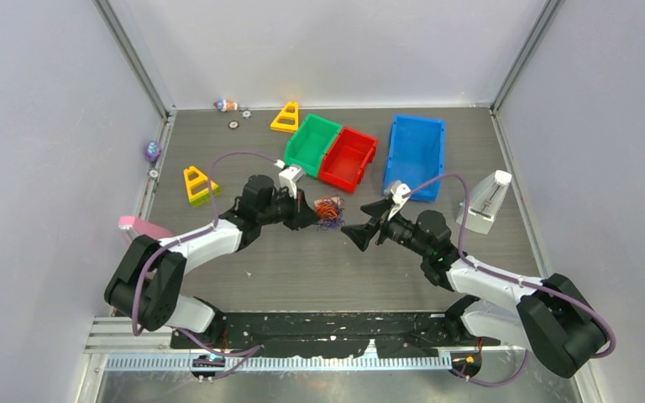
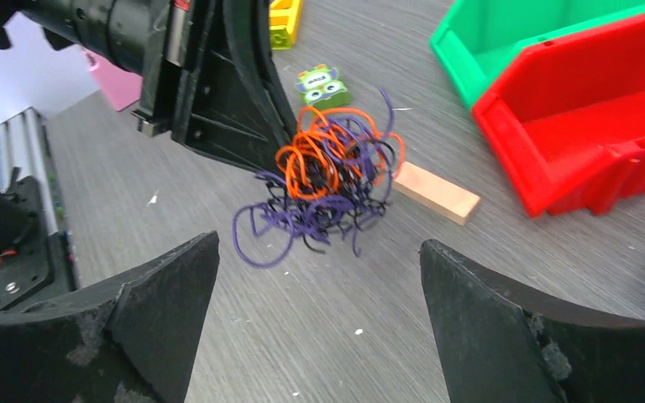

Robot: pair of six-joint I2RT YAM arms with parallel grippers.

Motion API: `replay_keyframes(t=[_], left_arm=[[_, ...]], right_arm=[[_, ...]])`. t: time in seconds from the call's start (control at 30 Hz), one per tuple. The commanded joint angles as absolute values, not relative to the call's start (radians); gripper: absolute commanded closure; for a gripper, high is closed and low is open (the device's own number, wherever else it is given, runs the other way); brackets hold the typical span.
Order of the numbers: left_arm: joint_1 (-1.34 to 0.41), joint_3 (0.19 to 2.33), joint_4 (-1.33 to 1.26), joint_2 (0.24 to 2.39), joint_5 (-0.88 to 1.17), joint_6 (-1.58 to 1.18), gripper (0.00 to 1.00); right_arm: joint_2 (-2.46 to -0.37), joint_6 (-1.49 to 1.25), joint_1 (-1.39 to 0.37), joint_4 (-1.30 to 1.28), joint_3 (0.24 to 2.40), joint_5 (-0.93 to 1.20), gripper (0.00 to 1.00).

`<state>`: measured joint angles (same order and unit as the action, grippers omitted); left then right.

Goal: Untangle the cables

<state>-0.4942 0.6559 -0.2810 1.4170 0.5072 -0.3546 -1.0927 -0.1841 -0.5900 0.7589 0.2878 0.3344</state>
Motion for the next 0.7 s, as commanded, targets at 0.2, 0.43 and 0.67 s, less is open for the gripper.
replay_keyframes(t=[0.2,0.43,0.67], left_arm=[[-0.558,0.689,-0.368,1.425,0.536,-0.316,1.0],[-0.57,0.683,-0.355,1.402,0.48,-0.308,1.0],[-0.474,0.575,-0.373,1.292,0.256,-0.402,1.0]], right_arm=[[-1.213,-0.23,-0.632,0.849,0.357,0.452,0.29],[-1.239,-0.188,-0.658,0.646,0.445,0.23,0.91],[-1.075,-0.247,-0.654,0.521,0.361,-0.394,0.95]])
